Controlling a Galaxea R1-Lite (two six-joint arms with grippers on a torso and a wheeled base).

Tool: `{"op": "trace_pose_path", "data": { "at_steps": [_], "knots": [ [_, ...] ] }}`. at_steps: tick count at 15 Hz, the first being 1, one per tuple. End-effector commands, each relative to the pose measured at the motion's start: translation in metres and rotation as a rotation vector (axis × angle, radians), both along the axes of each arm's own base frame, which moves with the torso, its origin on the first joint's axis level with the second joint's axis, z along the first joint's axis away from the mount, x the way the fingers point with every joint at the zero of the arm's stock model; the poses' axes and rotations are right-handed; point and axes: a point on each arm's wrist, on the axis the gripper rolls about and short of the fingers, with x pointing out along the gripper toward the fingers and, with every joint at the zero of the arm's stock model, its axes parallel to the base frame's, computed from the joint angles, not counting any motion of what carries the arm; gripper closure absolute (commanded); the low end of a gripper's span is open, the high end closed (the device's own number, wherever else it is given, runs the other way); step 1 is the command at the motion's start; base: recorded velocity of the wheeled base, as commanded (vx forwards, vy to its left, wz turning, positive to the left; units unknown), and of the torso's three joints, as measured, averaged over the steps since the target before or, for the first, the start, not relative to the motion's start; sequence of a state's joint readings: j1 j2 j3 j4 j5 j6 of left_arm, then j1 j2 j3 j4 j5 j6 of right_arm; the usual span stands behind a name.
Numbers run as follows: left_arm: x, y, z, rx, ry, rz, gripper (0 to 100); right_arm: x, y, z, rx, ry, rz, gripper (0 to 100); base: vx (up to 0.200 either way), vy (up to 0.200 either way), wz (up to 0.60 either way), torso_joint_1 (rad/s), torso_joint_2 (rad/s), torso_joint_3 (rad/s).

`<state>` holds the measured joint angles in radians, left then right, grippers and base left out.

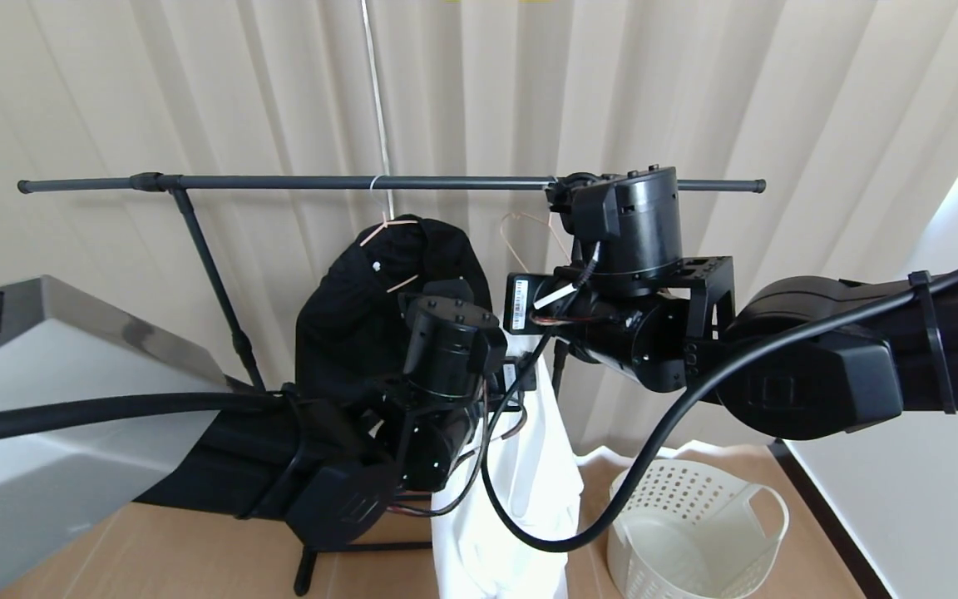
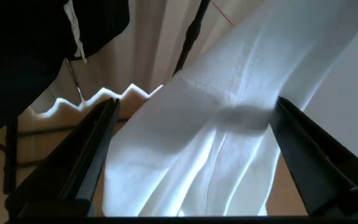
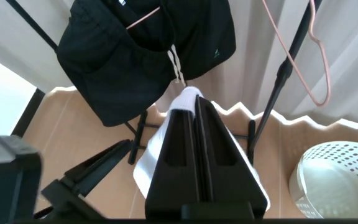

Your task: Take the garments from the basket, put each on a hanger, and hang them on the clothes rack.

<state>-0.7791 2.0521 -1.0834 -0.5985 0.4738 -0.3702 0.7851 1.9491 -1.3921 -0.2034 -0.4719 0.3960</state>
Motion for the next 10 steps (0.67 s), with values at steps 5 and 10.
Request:
{"op": "trace_pose_path", "data": {
  "at_steps": [5, 10],
  "knots": [
    [0.003, 0.004, -0.020, 0.065, 0.027, 0.064, 0, 0.001, -0.011, 0.012, 0.017, -0.027, -0.031, 100, 0.000, 0.000, 0.00, 0.000, 0.00, 0.000],
    [0.002, 0.025, -0.044, 0.141, 0.092, 0.114, 0, 0.005, -0.033, 0.031, 0.046, -0.064, -0.080, 100, 0.000, 0.000, 0.00, 0.000, 0.00, 0.000]
  ]
}}
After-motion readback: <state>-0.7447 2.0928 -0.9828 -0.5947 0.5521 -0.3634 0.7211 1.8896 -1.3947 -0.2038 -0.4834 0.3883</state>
